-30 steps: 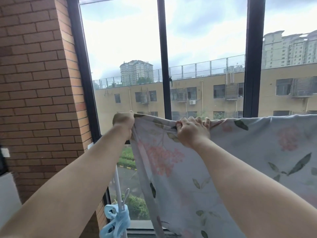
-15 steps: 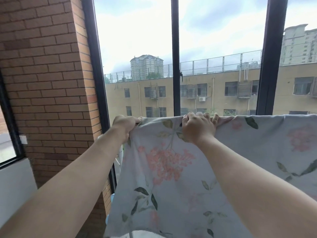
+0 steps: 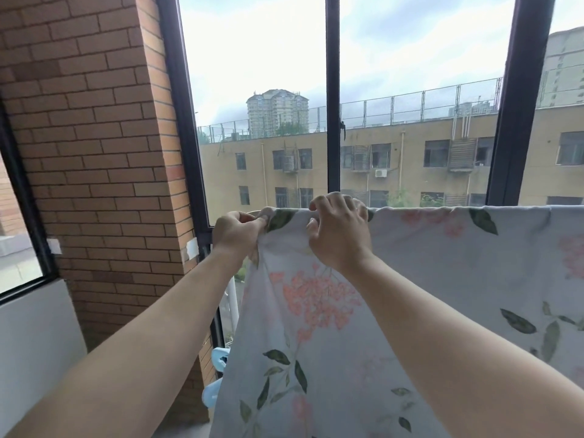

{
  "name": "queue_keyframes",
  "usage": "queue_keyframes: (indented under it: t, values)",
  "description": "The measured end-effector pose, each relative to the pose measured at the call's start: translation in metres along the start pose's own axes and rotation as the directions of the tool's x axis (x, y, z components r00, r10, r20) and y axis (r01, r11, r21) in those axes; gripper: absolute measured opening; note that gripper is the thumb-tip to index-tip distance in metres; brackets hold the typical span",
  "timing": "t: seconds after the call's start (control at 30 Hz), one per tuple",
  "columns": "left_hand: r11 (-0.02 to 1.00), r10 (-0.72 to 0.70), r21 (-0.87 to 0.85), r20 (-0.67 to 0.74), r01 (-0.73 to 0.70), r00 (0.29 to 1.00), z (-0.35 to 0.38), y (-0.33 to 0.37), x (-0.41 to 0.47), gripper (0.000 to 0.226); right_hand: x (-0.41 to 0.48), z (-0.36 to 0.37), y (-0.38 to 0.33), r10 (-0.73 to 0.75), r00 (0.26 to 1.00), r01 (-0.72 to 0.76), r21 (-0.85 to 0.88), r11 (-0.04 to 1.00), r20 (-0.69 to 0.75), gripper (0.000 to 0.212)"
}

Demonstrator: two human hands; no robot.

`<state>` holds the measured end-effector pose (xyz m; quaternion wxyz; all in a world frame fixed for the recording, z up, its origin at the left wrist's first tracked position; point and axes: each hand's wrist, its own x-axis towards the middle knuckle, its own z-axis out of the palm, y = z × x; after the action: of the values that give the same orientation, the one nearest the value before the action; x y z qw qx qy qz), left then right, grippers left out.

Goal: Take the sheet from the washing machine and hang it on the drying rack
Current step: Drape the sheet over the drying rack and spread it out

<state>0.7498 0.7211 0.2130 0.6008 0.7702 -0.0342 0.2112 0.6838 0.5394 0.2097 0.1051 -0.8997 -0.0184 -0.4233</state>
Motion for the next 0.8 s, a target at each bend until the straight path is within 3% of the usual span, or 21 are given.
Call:
queue_keyframes:
  t: [0.2,0.3,0.4,0.5,0.63,0.8]
  values:
    - [0.987,0.147,0.089,-0.200,-0.131,0.969,-0.018,-0.003,0.014,0.015,0.010,0.014,-0.017,-0.046,0.999,0.046,0.039,0.998,-0.013,0.024]
    - [0.990,0.118,0.098,-0.177,-0.102,0.977,-0.026,-0.015,0.027,0.016,0.012,0.025,-0.029,-0.109,0.991,0.104,-0.061,0.993,-0.082,0.021]
    - [0.998,-0.004,-0.069,-0.032,0.002,0.999,-0.028,-0.023,0.038,0.013,0.014,0.035,-0.045,-0.169,0.976,0.153,-0.123,0.981,-0.135,0.025]
    - [0.970,-0.080,-0.211,0.200,0.123,0.977,-0.030,-0.032,0.051,0.027,0.020,0.047,-0.065,-0.199,0.968,0.170,-0.184,0.968,-0.153,0.036]
    - [0.875,-0.137,-0.325,0.543,0.358,0.828,-0.034,-0.041,0.074,0.030,0.019,0.068,-0.084,-0.172,0.977,0.124,-0.316,0.941,-0.128,0.045]
    - [0.872,-0.102,-0.241,0.763,0.427,0.639,-0.034,-0.060,0.108,0.030,0.004,0.095,-0.095,0.019,0.969,-0.129,-0.439,0.889,-0.247,0.030]
